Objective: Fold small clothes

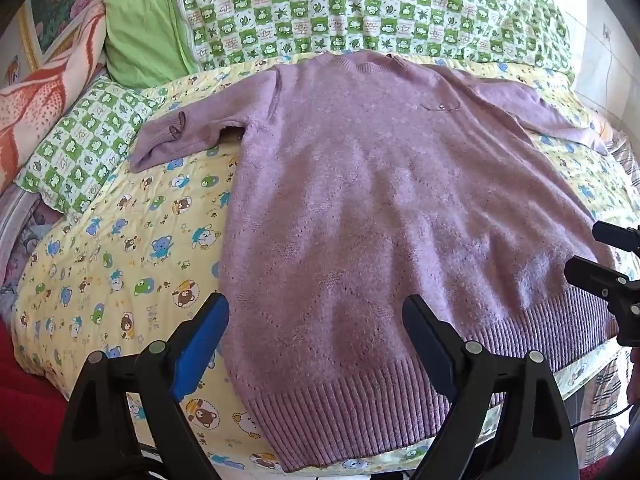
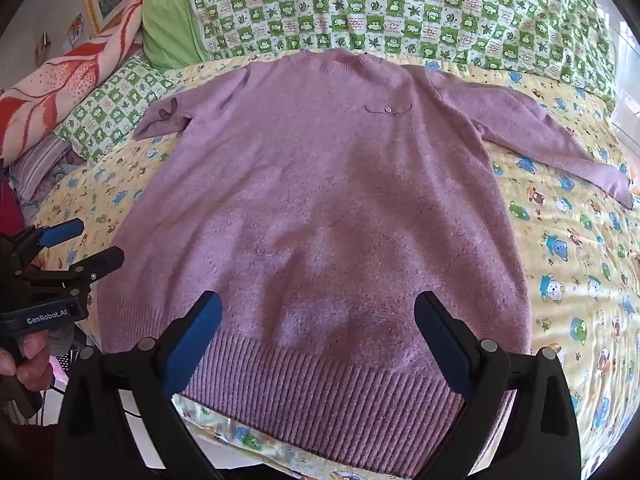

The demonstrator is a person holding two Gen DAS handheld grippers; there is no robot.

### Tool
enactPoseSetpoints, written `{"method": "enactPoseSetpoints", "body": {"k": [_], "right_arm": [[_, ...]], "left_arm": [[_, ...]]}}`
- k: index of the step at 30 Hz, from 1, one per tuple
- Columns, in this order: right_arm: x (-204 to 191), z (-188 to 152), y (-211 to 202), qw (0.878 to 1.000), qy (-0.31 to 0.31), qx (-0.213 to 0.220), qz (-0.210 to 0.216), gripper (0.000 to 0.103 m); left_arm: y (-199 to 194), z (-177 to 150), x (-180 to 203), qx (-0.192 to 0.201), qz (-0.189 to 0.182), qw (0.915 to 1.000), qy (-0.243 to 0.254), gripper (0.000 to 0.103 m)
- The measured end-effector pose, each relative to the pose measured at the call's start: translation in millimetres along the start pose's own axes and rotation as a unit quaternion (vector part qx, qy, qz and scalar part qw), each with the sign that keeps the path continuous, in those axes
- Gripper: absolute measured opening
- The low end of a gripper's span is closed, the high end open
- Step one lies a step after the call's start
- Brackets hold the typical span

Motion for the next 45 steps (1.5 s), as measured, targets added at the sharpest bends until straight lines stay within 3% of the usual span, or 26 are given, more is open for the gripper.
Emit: {"method": "enactPoseSetpoints", "body": {"k": [33,45], "right_arm": [[-1.7,4.8,4.7,1.000,0.002,-0.004,0.004,0.097],[-2.2,8.8,10.2,1.000,0.007,-0.008,0.012,0.097]], "left_arm": [[11.7,4.1,2.8,-0.008,-0.007,0.9998,-0.014,0.089],[15.5,11.0,5.9,0.023,-0.008,0.9996,-0.014,0.089]]}}
Point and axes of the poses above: each gripper's, at about its wrist camera, not at the fingertips, and y roughly the way its jaws point, x to its right, z to its top, the point moved 6 cm from there along y, roughly the way its jaws point, and after that the axes turned 9 degrees about -y, right-handed, at the moved point
